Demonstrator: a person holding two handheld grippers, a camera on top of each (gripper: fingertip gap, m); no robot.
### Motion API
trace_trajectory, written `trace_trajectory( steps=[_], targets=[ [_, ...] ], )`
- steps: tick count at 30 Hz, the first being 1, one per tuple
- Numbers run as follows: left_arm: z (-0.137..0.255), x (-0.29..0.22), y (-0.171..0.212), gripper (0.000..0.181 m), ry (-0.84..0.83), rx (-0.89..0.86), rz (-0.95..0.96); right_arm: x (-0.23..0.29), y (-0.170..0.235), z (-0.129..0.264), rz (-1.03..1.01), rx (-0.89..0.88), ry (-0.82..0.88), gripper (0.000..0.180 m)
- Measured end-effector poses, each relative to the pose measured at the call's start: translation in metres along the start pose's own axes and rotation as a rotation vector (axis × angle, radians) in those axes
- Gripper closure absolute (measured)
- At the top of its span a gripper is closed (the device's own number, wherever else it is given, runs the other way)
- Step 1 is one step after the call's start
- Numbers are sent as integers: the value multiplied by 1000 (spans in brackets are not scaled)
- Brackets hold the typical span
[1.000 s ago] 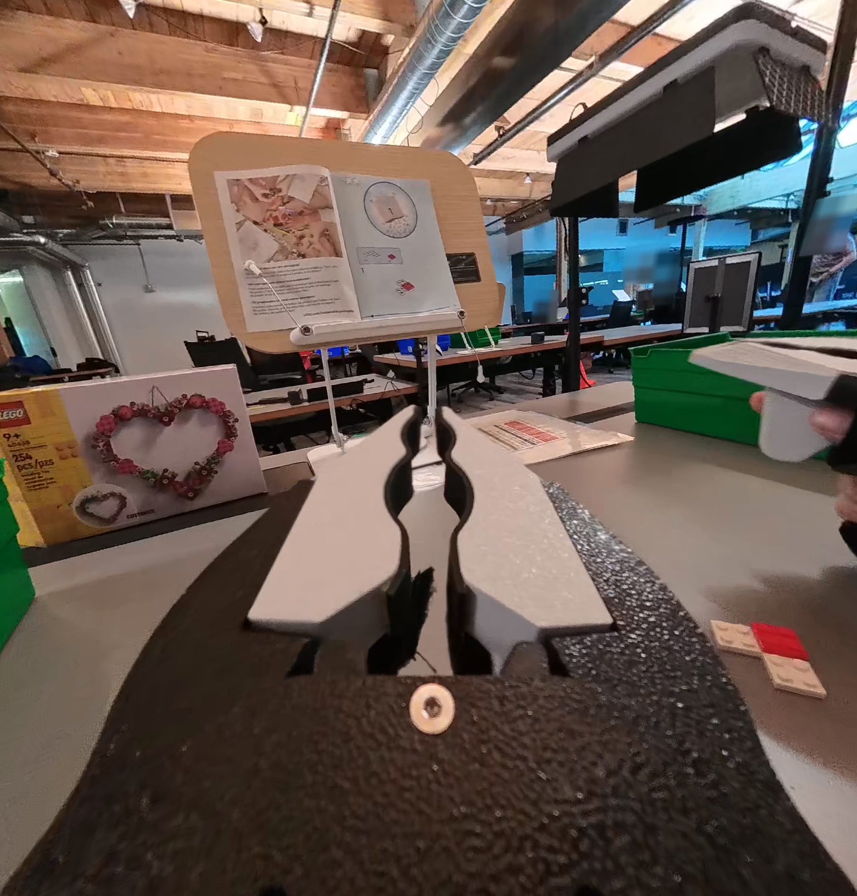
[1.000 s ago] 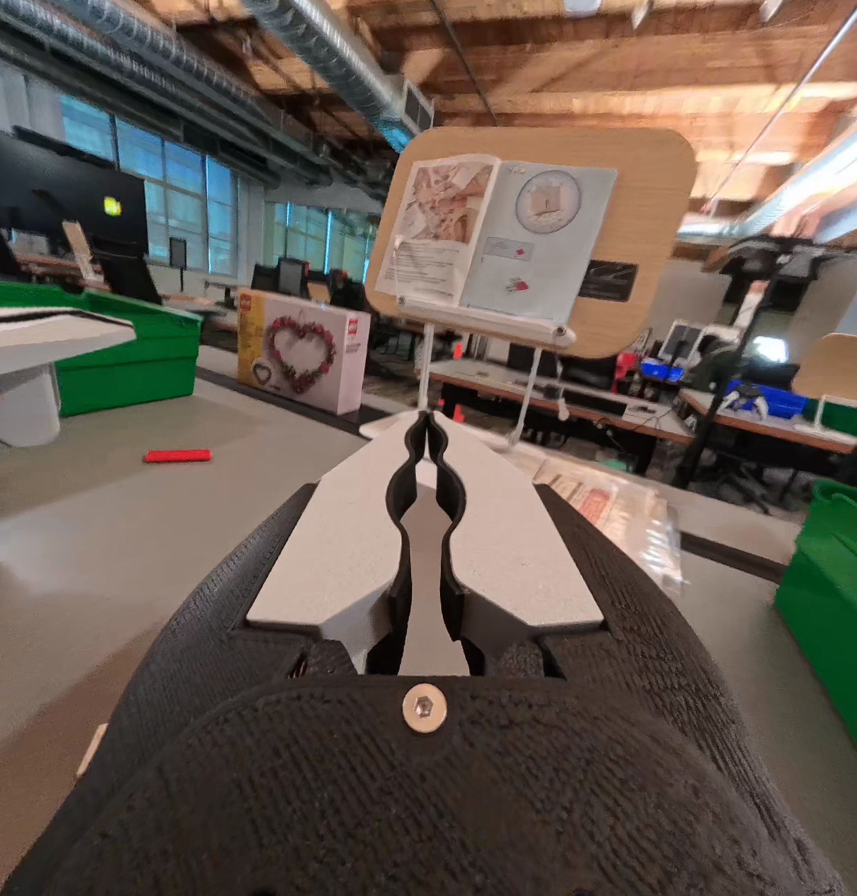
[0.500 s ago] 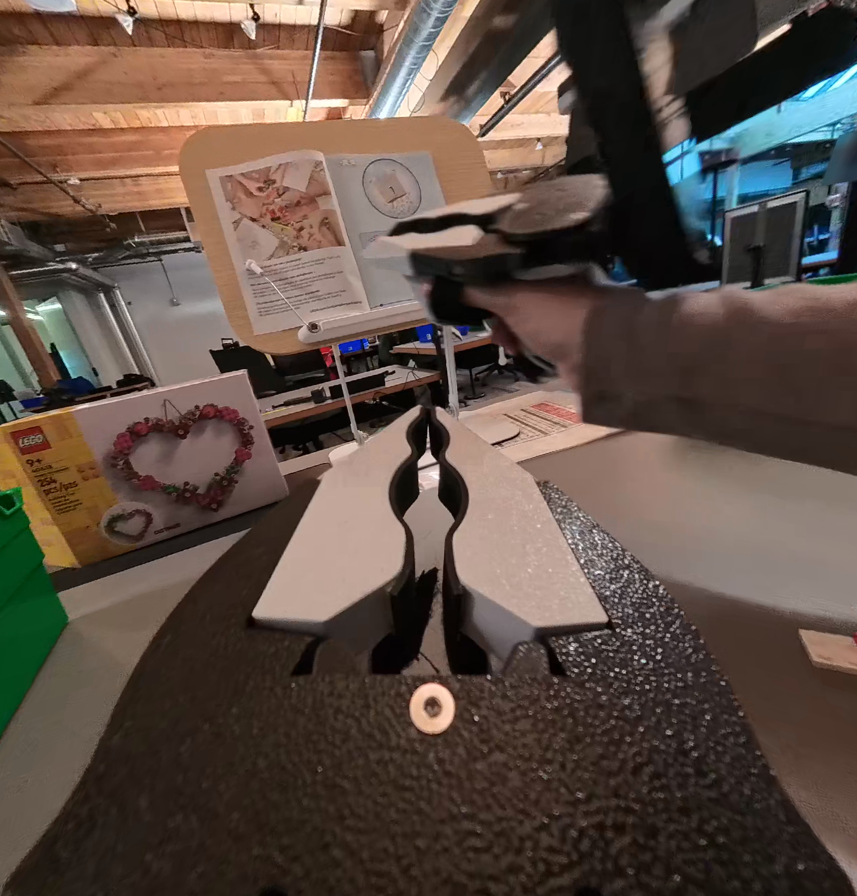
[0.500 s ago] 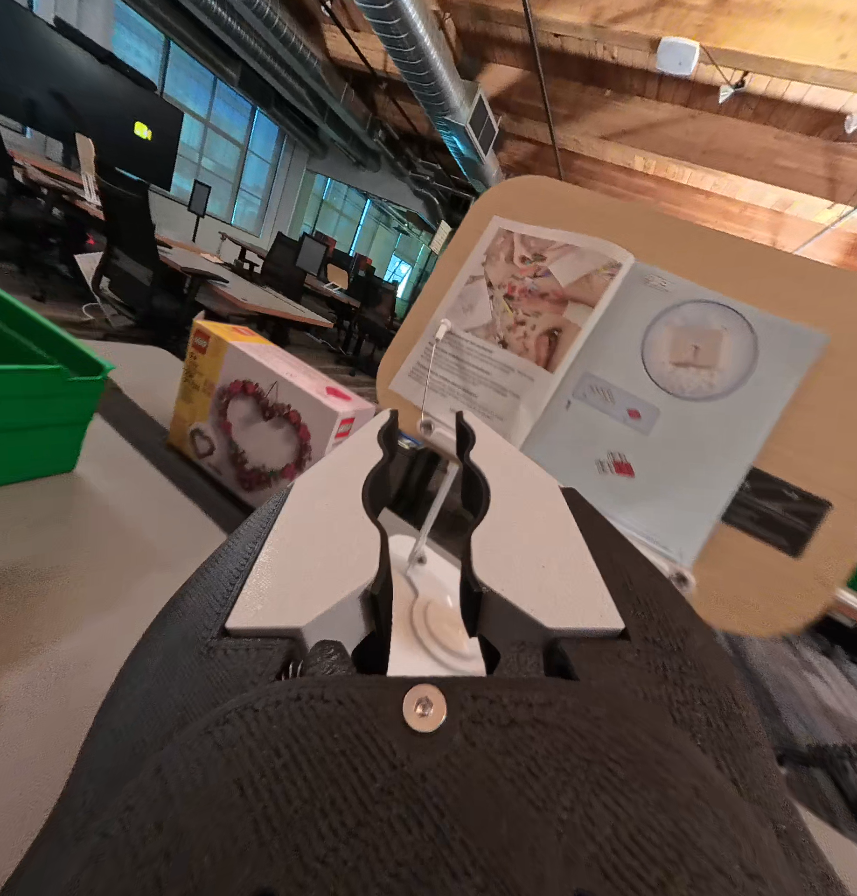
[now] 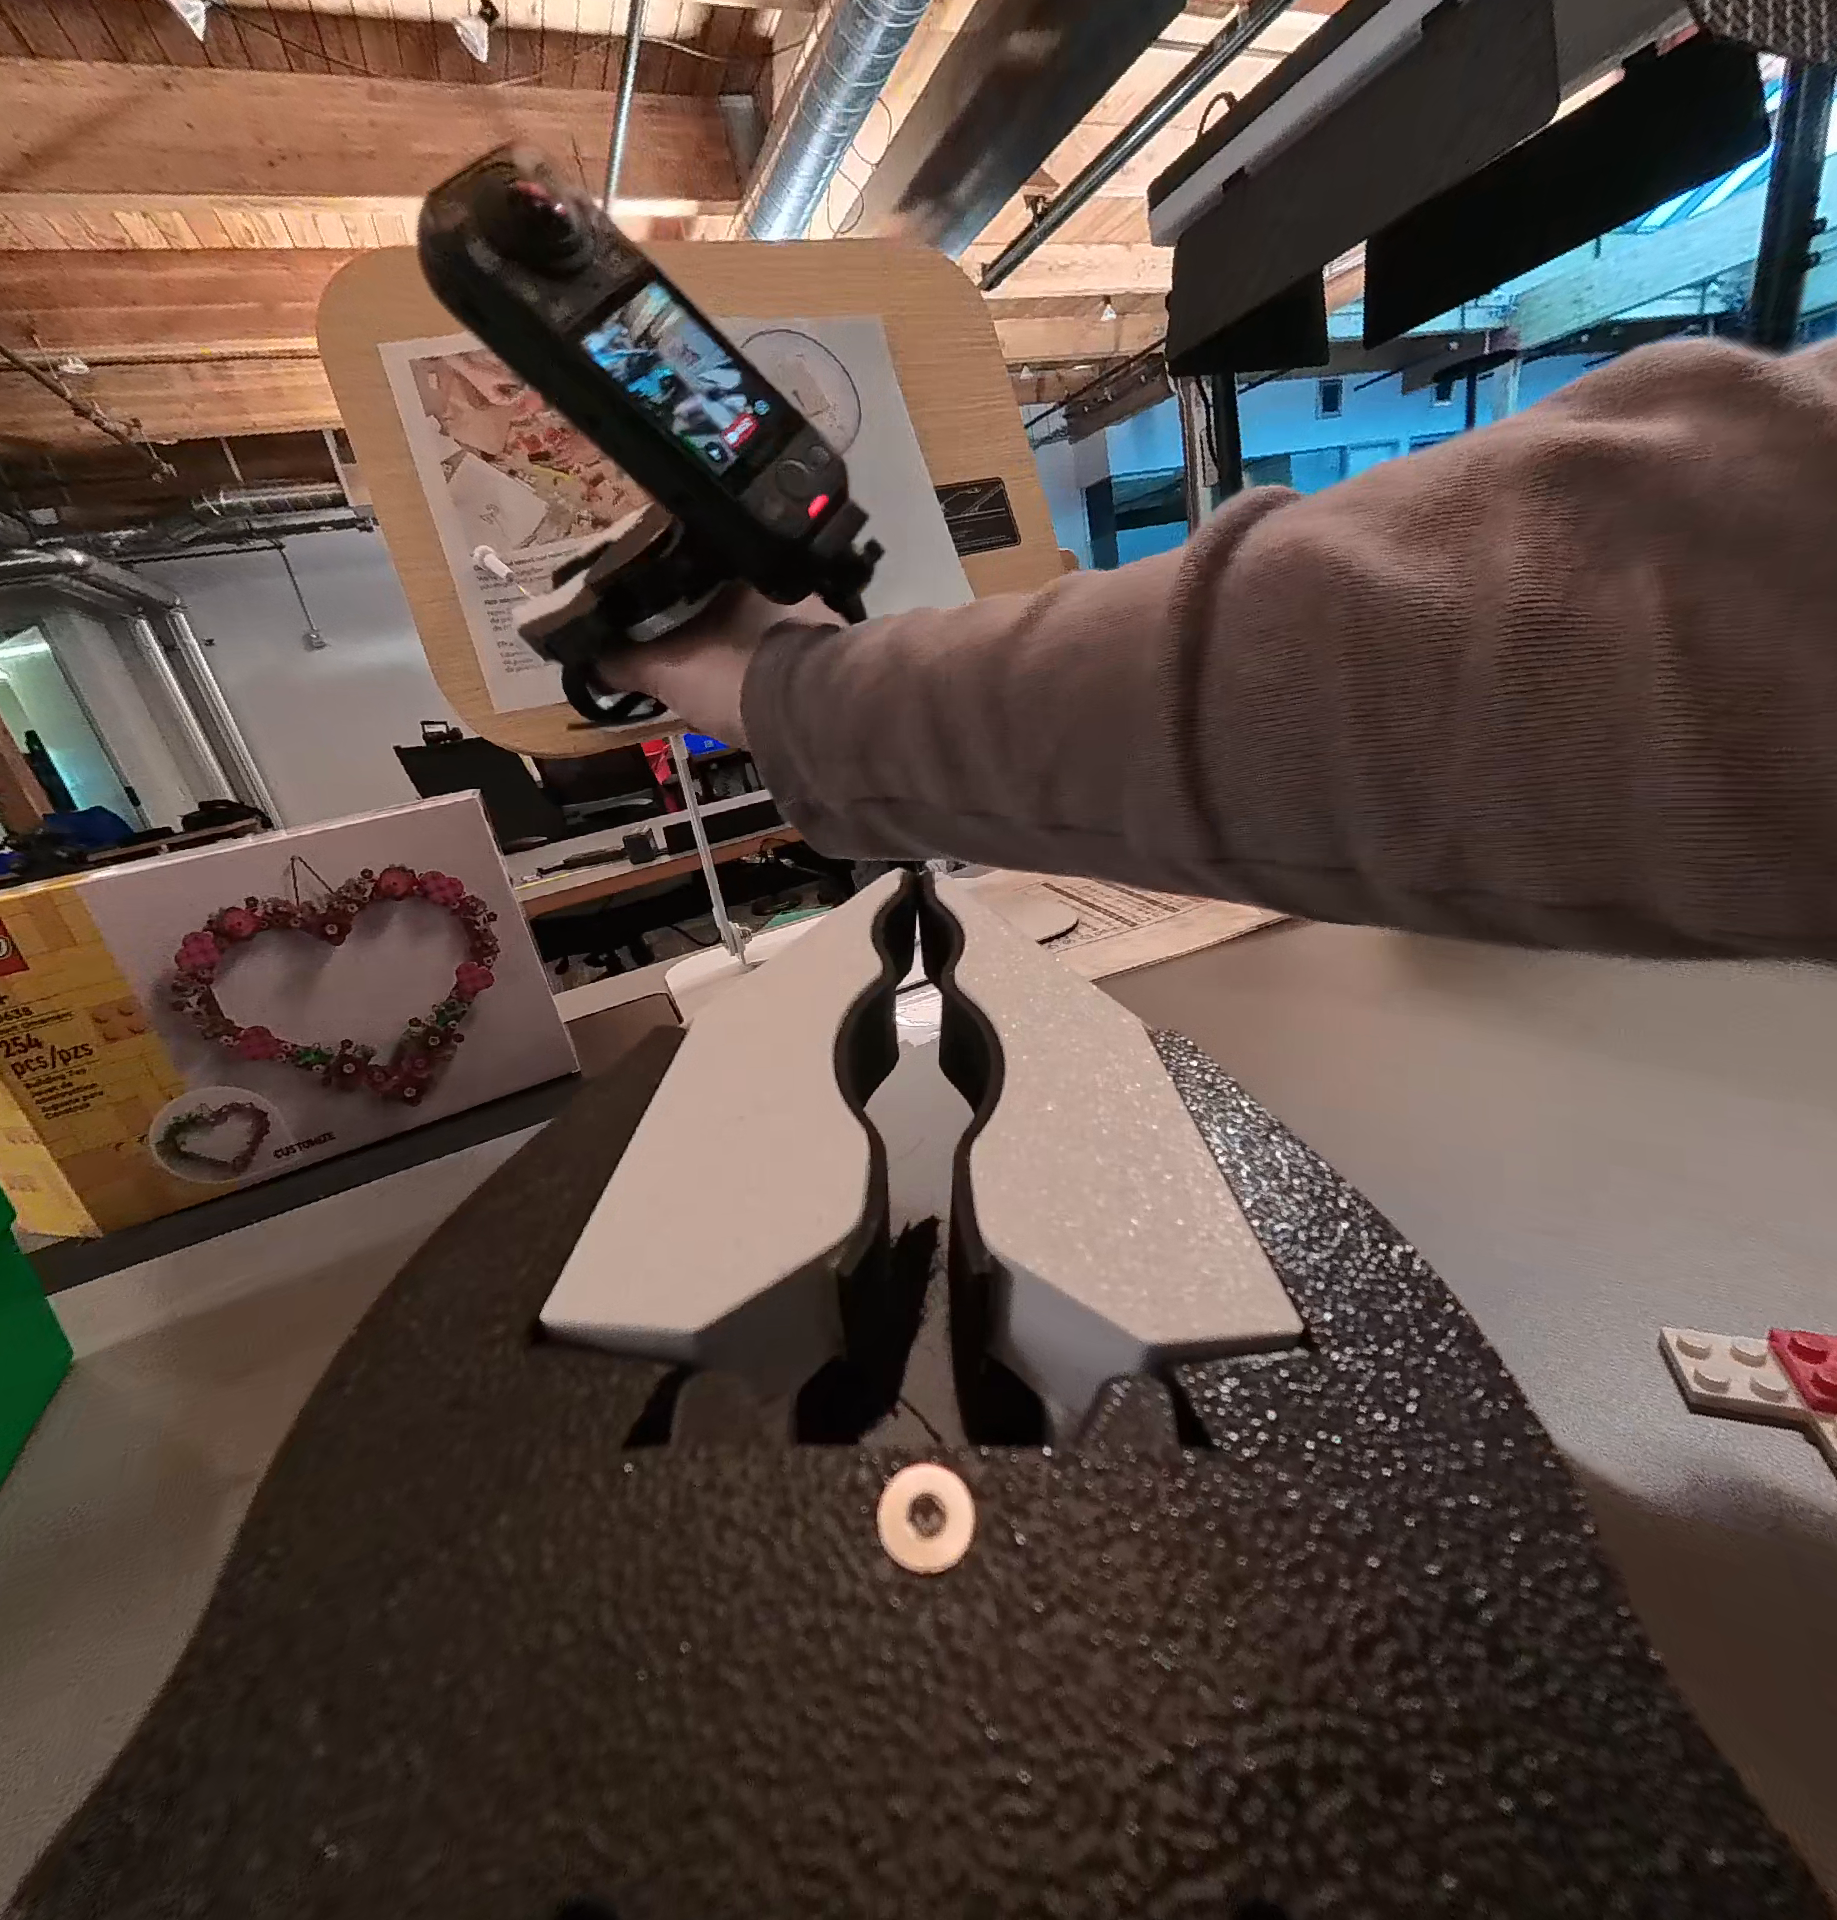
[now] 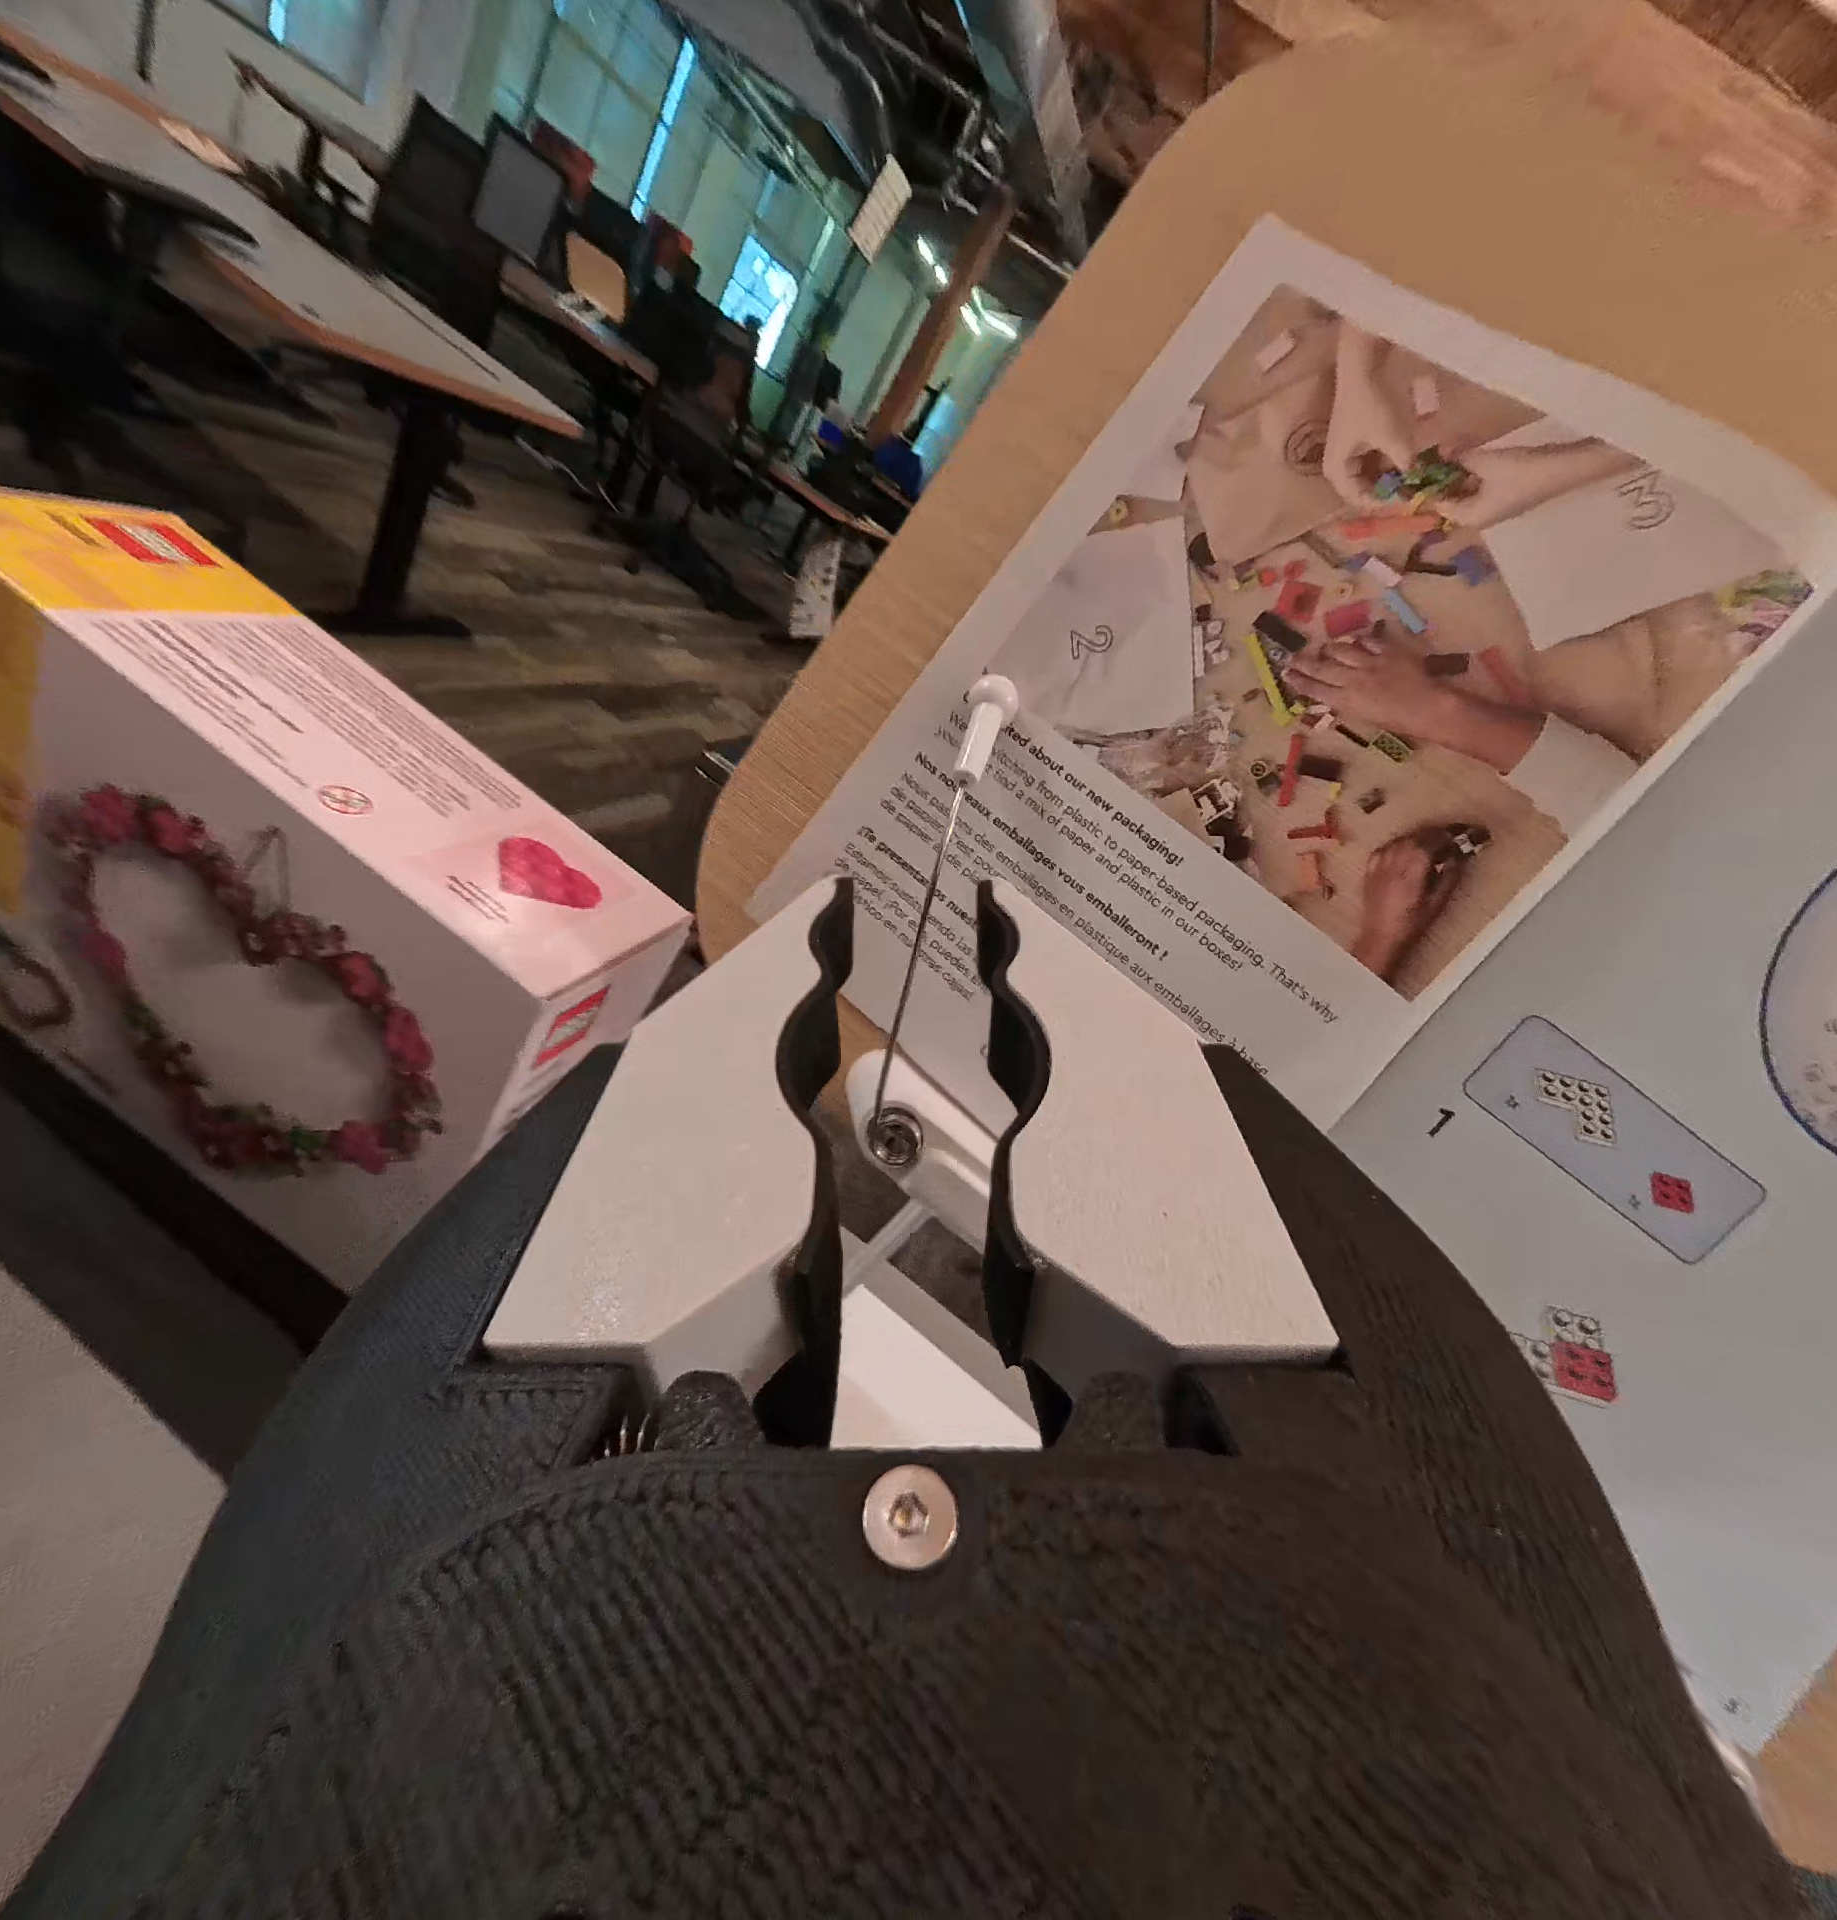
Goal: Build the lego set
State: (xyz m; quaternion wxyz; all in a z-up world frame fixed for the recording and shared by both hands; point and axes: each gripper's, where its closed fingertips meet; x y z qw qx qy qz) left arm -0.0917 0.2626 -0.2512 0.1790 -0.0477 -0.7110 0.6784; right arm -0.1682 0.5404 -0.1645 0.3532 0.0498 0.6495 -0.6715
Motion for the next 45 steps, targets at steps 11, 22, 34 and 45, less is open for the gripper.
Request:
trace_trajectory(
  steps=[11,22,34,45],
  targets=[
    [0,-1,0,181,7,-2,7,-2,7,-14,146,62,118,178],
    [1,1,-1,181,1,-6,22,17,9,-16,584,53,149,179],
    [1,1,-1,181,3,-4,21,40,26,-17,1131,3,144,180],
    [0,0,-1,181,7,-4,20,48,25,-11,1437,-74,190,171]
  ],
)
Point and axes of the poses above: each gripper's, where its closed fingertips meet, z back along the fingers, y out of its underside, x = y × z across the jaws, and after that the axes turned 12 degrees about x, right-handed
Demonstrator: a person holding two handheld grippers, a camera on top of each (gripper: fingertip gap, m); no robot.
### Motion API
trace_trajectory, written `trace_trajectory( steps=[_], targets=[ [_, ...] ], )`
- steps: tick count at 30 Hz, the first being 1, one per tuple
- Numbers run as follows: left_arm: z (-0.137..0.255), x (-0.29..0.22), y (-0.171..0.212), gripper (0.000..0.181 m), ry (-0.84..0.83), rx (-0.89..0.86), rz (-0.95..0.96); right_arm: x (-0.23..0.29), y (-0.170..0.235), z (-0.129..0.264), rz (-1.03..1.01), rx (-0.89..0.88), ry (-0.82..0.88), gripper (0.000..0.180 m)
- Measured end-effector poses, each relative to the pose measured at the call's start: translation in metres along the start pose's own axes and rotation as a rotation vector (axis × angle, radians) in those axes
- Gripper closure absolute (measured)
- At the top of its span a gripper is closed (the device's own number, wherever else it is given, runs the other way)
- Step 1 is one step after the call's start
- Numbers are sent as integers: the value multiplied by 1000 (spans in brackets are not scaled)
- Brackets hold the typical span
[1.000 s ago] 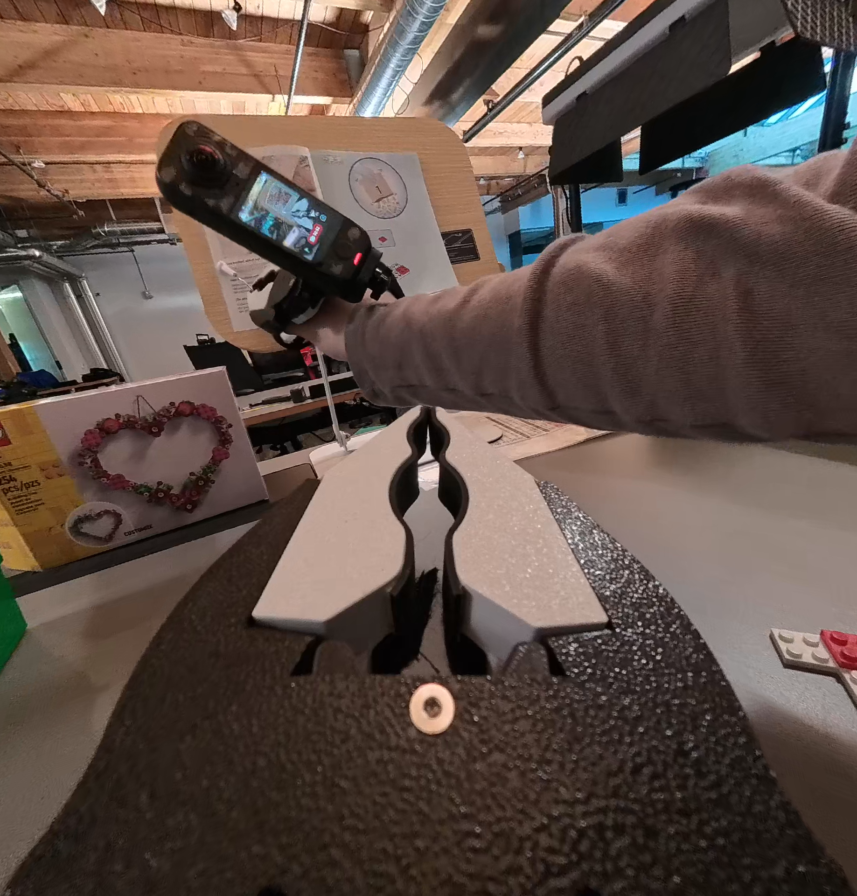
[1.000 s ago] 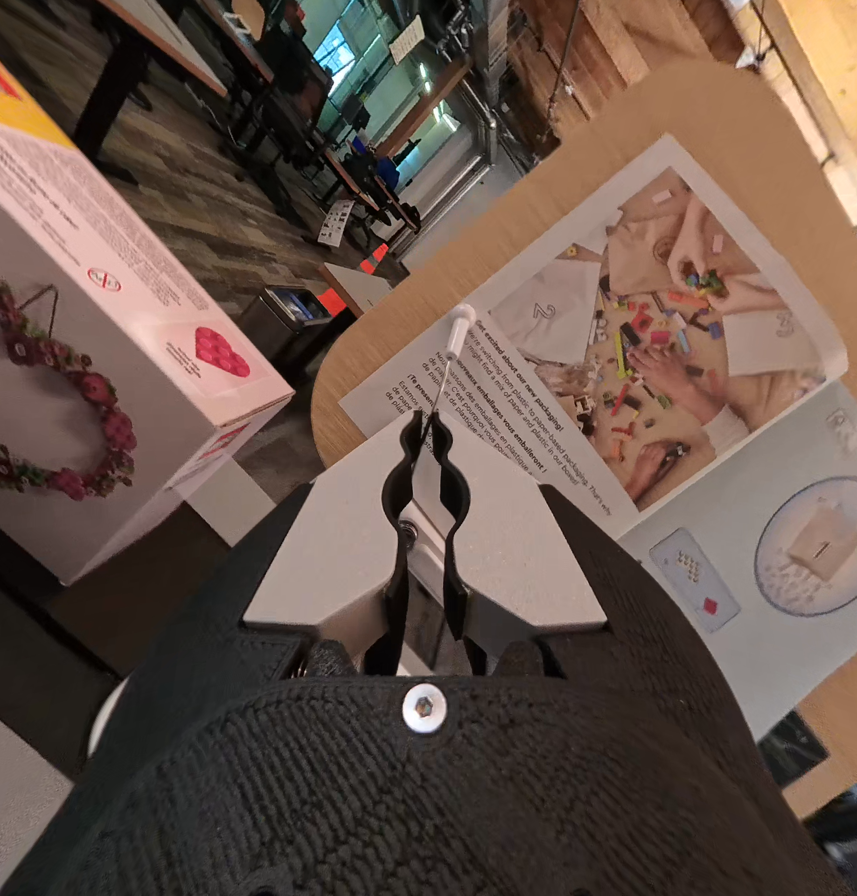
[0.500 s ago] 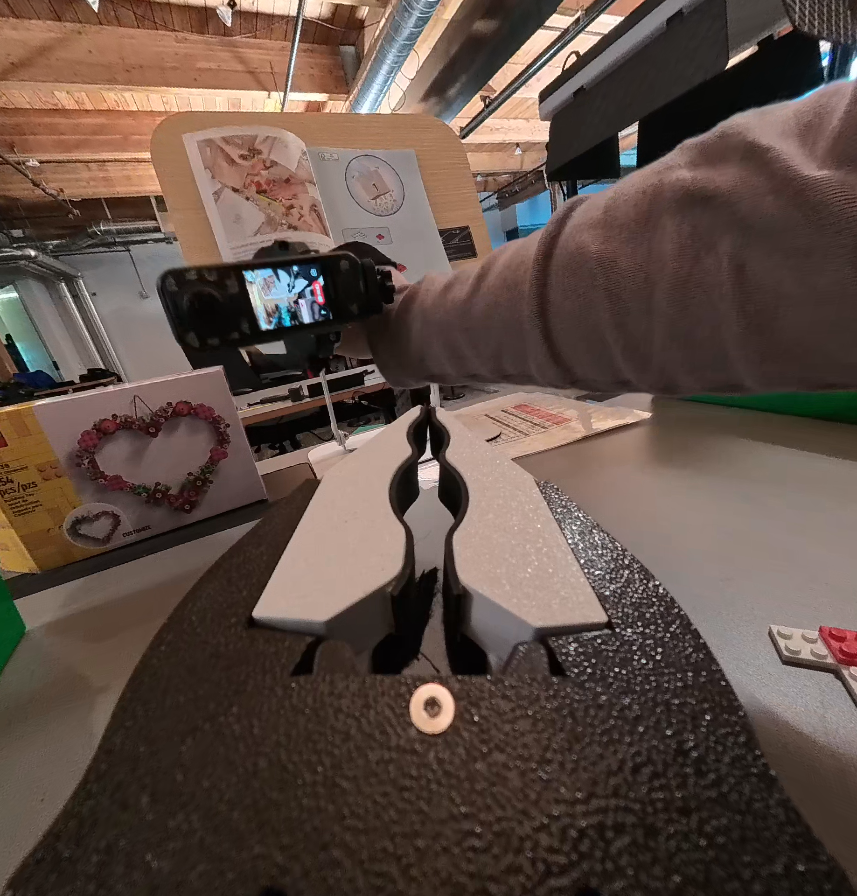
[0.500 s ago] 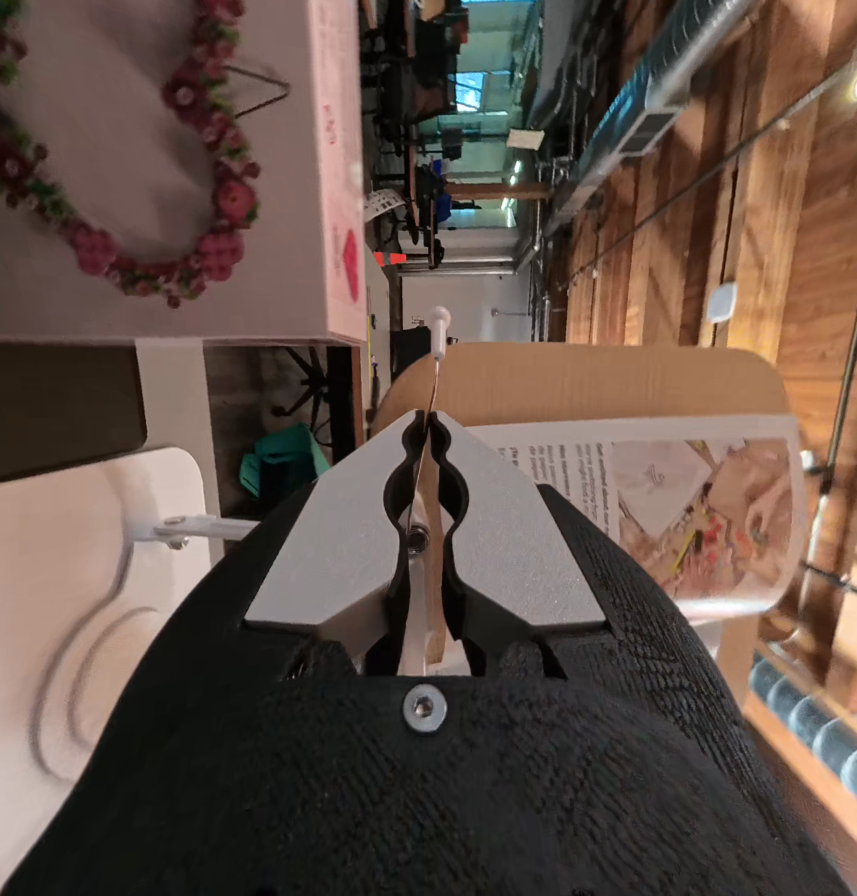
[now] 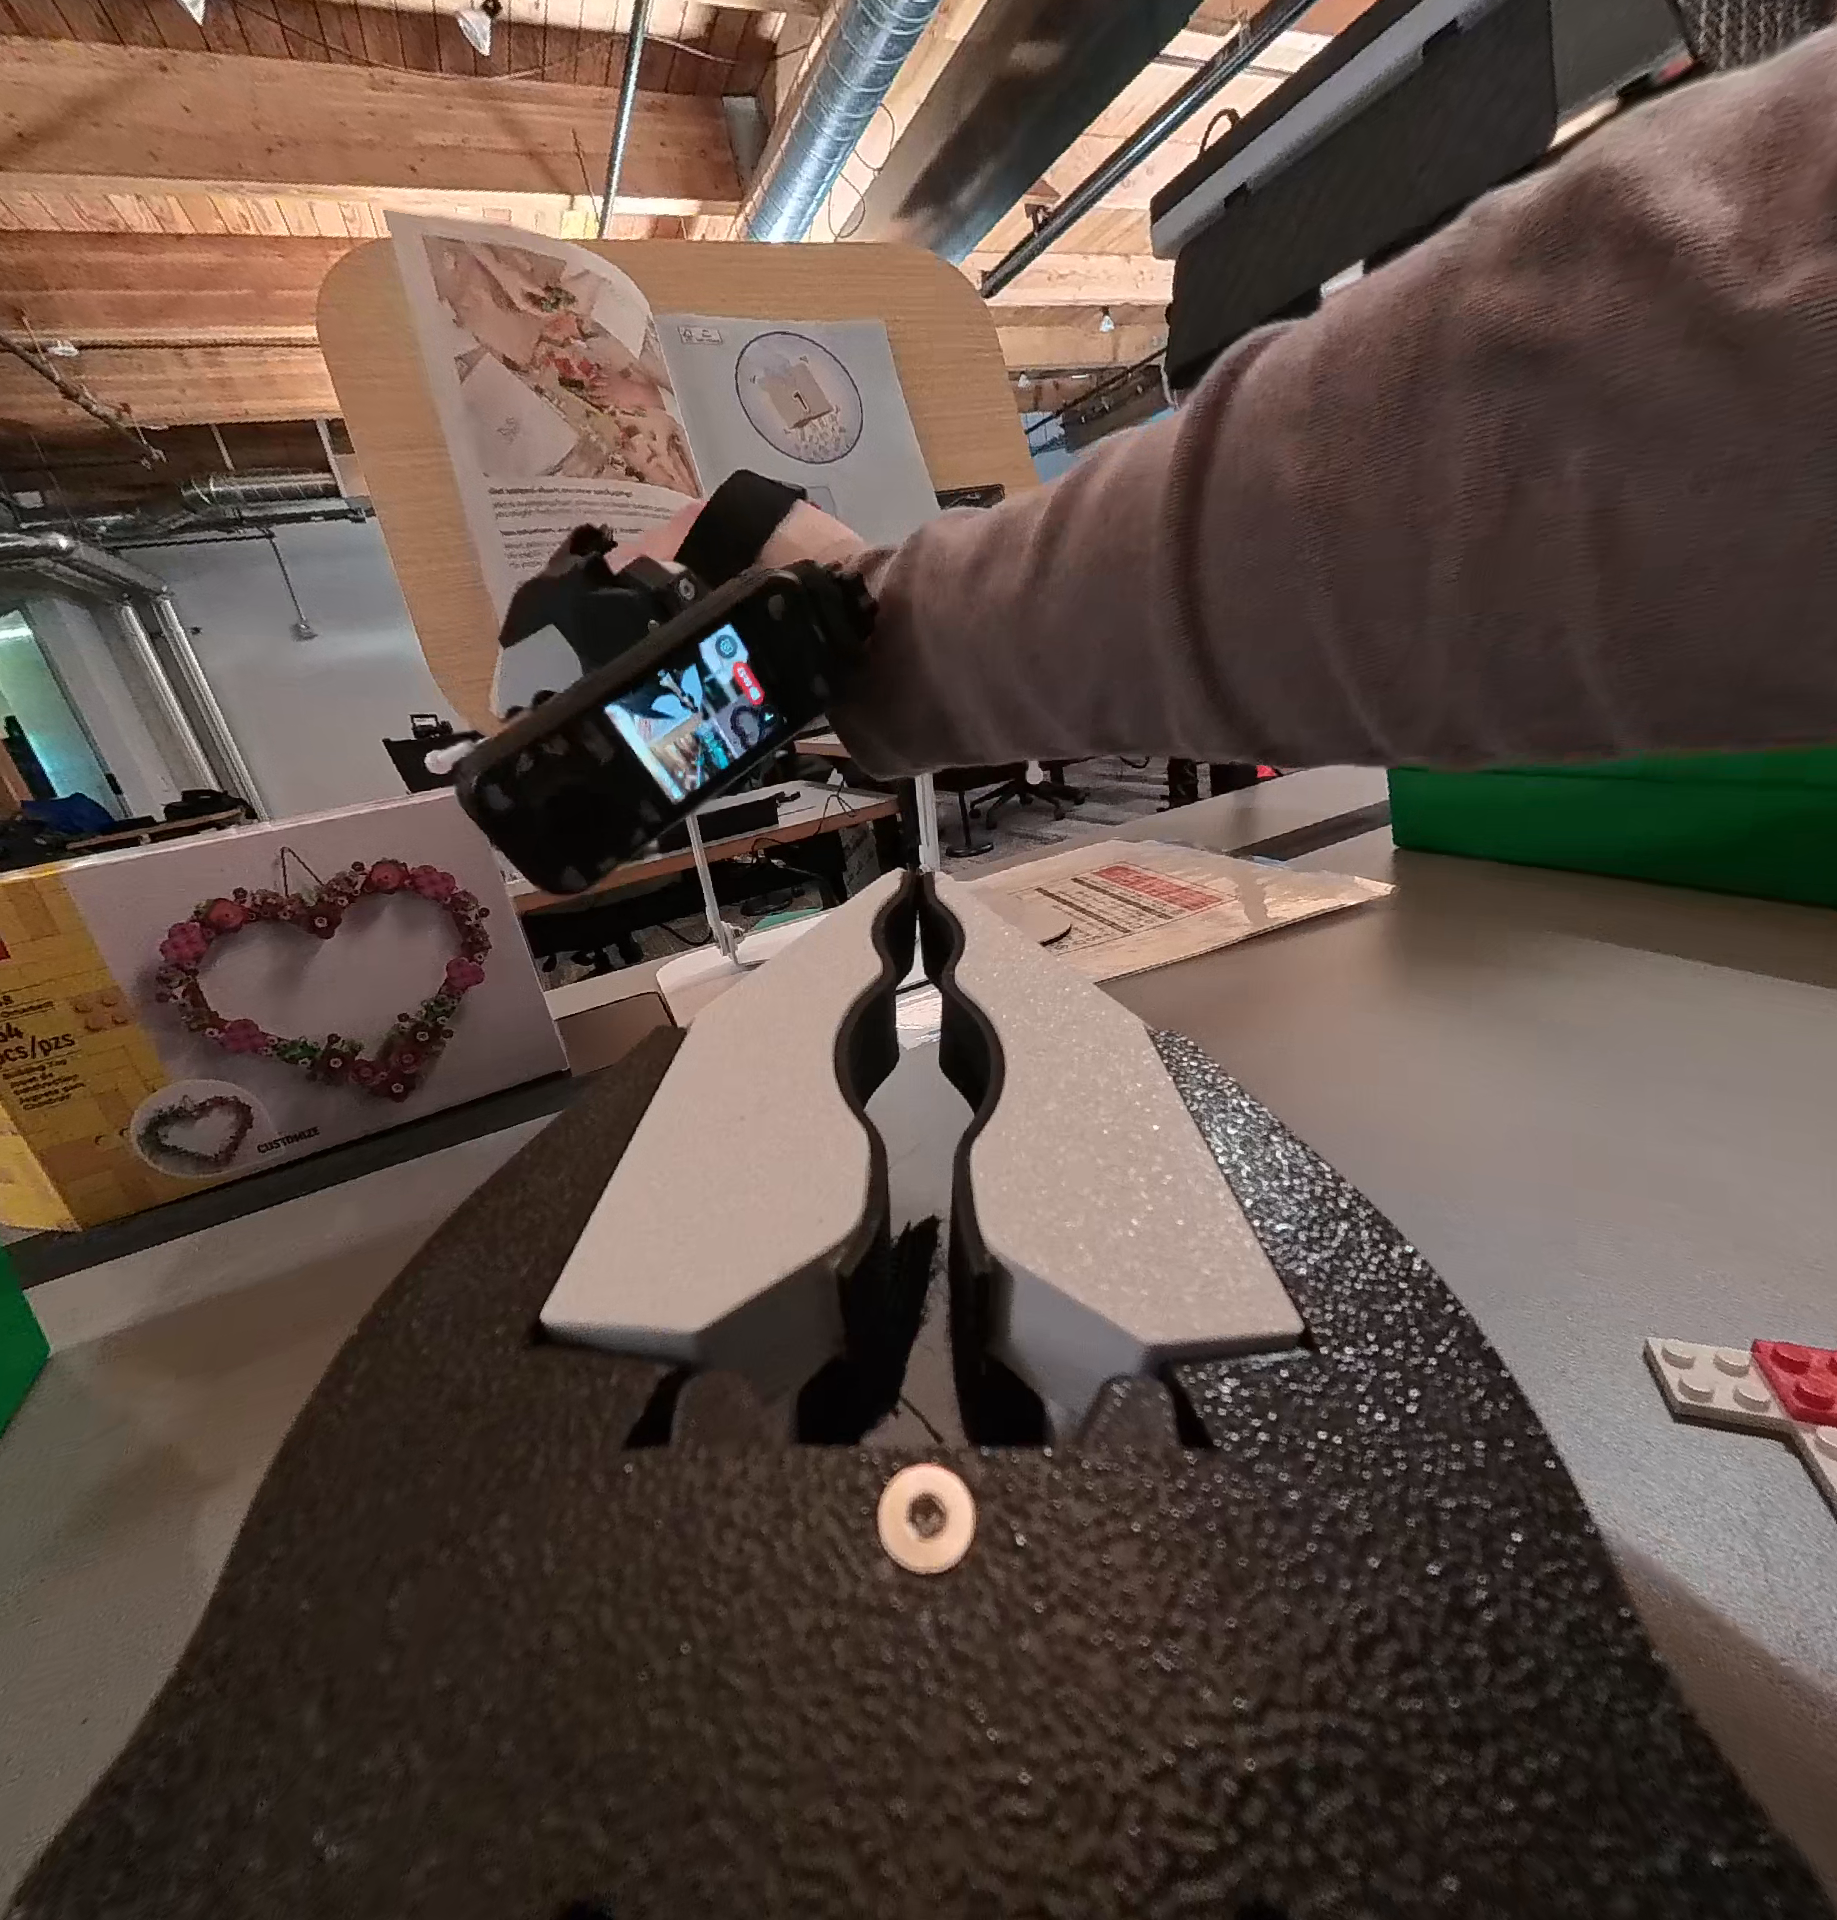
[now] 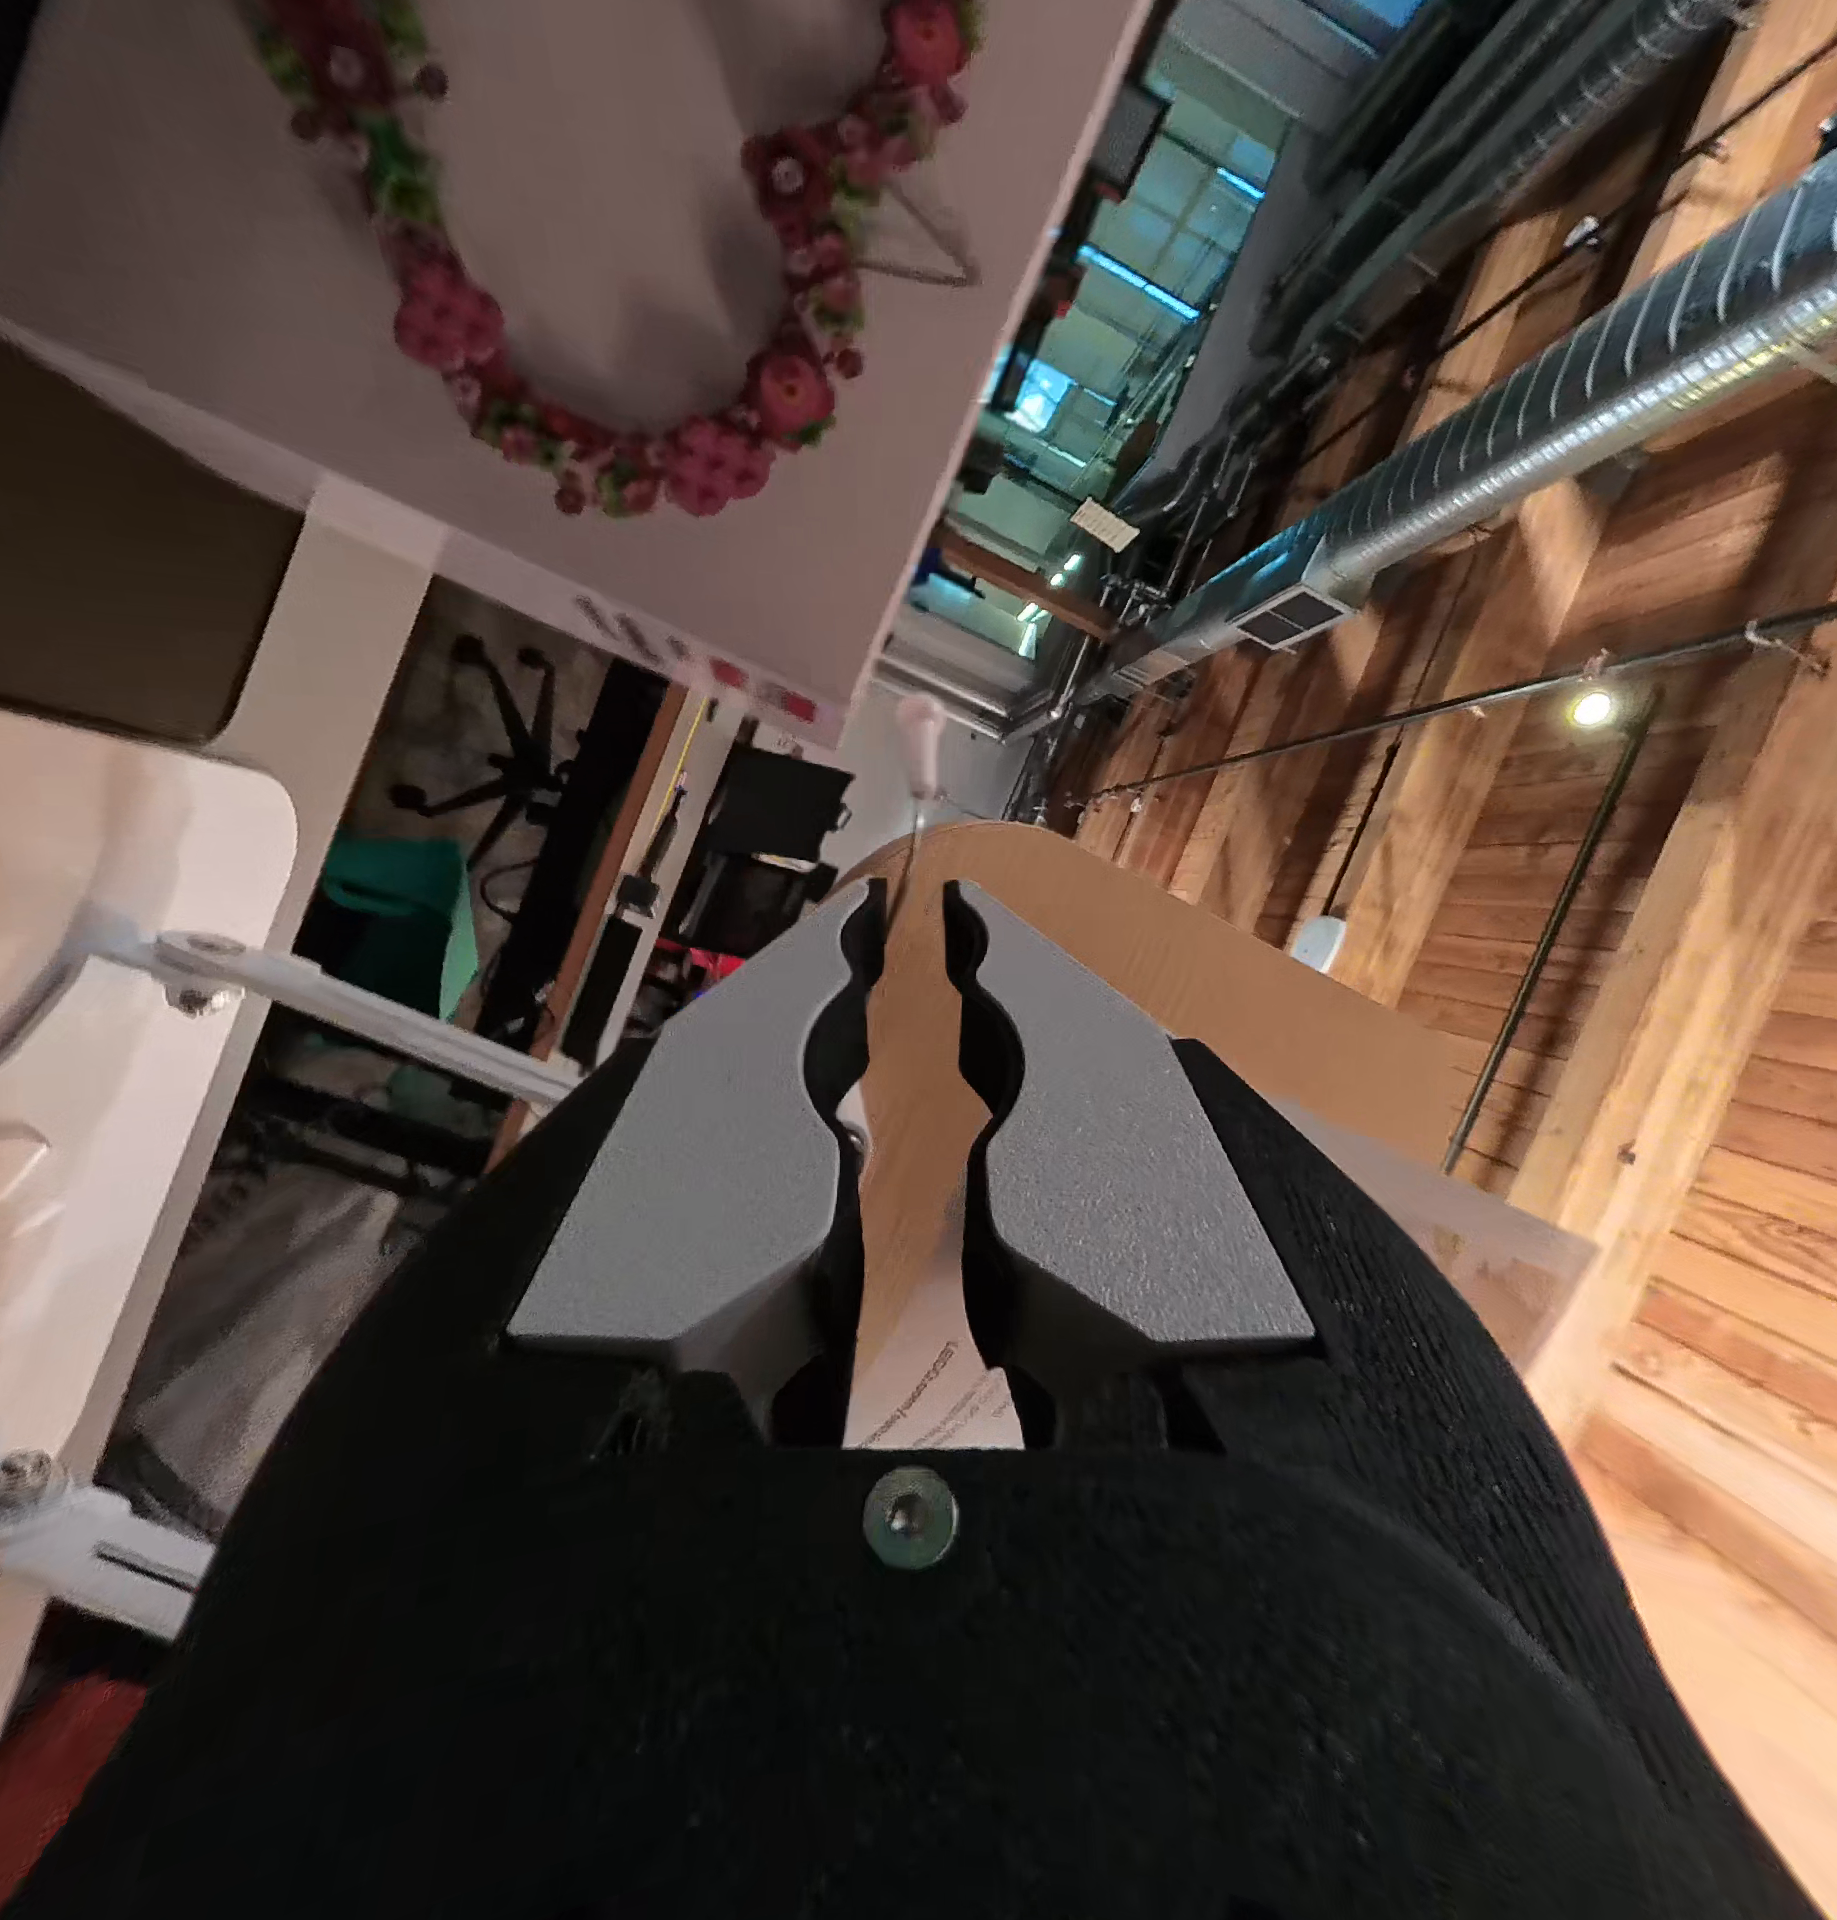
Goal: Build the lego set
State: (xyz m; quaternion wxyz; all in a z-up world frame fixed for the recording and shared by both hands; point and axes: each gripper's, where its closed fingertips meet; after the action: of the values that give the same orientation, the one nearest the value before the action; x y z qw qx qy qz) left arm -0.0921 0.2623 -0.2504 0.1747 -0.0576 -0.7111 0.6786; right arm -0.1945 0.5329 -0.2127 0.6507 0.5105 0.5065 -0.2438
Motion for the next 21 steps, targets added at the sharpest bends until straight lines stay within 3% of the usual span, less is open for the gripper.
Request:
trace_trajectory(
  steps=[4,9,12,15,18,21],
  targets=[
    [0,0,0,181,-1,-1,4,-20,-12,24,-153,-94,50,164],
    [0,0,0,181,1,0,-2,-64,-15,92,-338,-286,241,165],
    [0,-1,0,181,2,1,-4,-93,24,123,-585,-288,350,165],
    [-1,-3,0,181,9,1,-5,-104,92,133,-938,-192,416,166],
    [-1,-3,0,181,9,1,-8,-82,149,122,-1252,-66,392,169],
    [0,-2,-1,181,6,-2,-4,-49,166,104,-1399,19,297,170]
  ],
)
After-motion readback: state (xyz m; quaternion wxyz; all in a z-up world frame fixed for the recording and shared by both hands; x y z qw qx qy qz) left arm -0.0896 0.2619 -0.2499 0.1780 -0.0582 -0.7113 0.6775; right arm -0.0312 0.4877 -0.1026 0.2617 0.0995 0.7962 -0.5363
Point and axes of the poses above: each gripper's, where its closed fingertips meet, z back along the fingers, y out of its underside, x = y × z across the jaws, and after that the axes turned 12 degrees about x, right-handed
